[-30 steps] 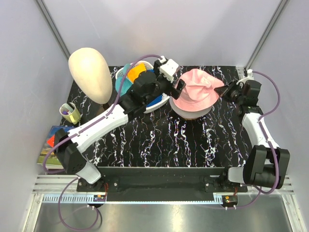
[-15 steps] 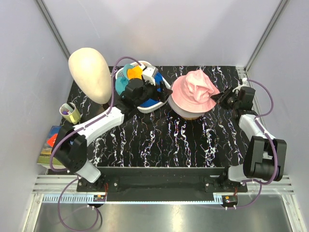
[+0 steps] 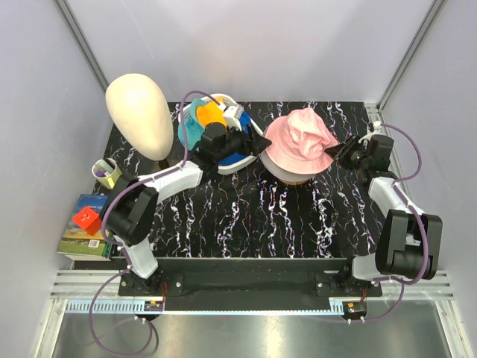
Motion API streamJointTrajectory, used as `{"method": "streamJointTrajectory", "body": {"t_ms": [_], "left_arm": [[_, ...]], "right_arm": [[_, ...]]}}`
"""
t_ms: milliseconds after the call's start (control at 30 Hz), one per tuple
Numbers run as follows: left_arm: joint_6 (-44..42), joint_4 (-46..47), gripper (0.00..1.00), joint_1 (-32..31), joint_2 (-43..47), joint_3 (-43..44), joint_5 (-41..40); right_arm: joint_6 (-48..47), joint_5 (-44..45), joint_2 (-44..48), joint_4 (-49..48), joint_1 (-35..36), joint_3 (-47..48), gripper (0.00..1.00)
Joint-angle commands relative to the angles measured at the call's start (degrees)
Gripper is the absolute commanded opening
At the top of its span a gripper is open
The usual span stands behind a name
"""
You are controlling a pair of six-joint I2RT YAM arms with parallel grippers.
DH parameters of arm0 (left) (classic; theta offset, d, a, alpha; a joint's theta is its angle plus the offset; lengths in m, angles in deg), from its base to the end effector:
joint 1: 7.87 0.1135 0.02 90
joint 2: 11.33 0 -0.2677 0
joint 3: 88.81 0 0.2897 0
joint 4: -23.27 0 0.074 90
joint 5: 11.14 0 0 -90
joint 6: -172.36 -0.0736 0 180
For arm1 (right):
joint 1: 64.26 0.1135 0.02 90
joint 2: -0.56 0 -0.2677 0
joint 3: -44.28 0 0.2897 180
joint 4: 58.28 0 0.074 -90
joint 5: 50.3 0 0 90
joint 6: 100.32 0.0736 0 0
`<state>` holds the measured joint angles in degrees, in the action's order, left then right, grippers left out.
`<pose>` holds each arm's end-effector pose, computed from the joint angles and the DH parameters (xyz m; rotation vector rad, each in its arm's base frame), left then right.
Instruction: Stack the hats
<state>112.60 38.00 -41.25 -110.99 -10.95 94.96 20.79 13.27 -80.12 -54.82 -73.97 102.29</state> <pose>0.3875 -0.2798 0.2520 0.2731 1.7861 -1.0506 0.3698 -0.0300 0.2044 0.4283 2.0008 0.7015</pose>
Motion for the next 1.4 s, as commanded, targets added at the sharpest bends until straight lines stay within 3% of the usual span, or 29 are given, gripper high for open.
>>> {"method": "streamJointTrajectory", "body": {"t_ms": [0, 633, 733, 767, 867, 967, 1000, 1200, 1367], "left_arm": [[3.1, 3.4, 0.68, 0.1, -1.9, 3.4, 1.9], [8.0, 6.3, 0.61, 0.3, -7.2, 5.2, 5.4], [9.9, 10.0, 0.54, 0.3, -7.5, 4.4, 5.9], [10.3, 10.8, 0.44, 0.3, -7.7, 3.9, 6.0], [11.7, 13.0, 0.29, 0.3, -8.1, 3.3, 5.4], [12.5, 14.0, 0.24, 0.3, -8.4, 3.3, 5.2], [12.6, 14.2, 0.17, 0.3, -8.4, 3.3, 4.9], [12.8, 14.2, 0.00, 0.5, -8.2, 3.2, 4.7], [13.4, 15.2, 0.00, 1.0, -7.9, 2.6, 4.3]], "right_arm": [[-1.3, -1.3, 0.9, -1.4, -0.3, -0.4, 0.34], [-1.5, -2.3, 2.4, -1.4, -0.3, -0.4, 0.39], [-1.4, -2.4, 2.5, -1.4, -0.3, -0.5, 0.42], [-1.4, -2.4, 2.7, -1.4, -0.3, -0.6, 0.44], [-1.7, -2.0, 3.3, -0.8, -0.3, -0.9, 0.52], [-2.1, -1.6, 4.1, -0.4, -0.3, -1.5, 0.58], [-2.1, -1.3, 4.6, -0.4, -0.3, -1.7, 0.59], [-3.1, 0.2, 4.2, 0.1, -0.5, -2.7, 0.64], [-2.7, 0.0, 1.8, -1.4, -0.8, -3.3, 0.56]]}}
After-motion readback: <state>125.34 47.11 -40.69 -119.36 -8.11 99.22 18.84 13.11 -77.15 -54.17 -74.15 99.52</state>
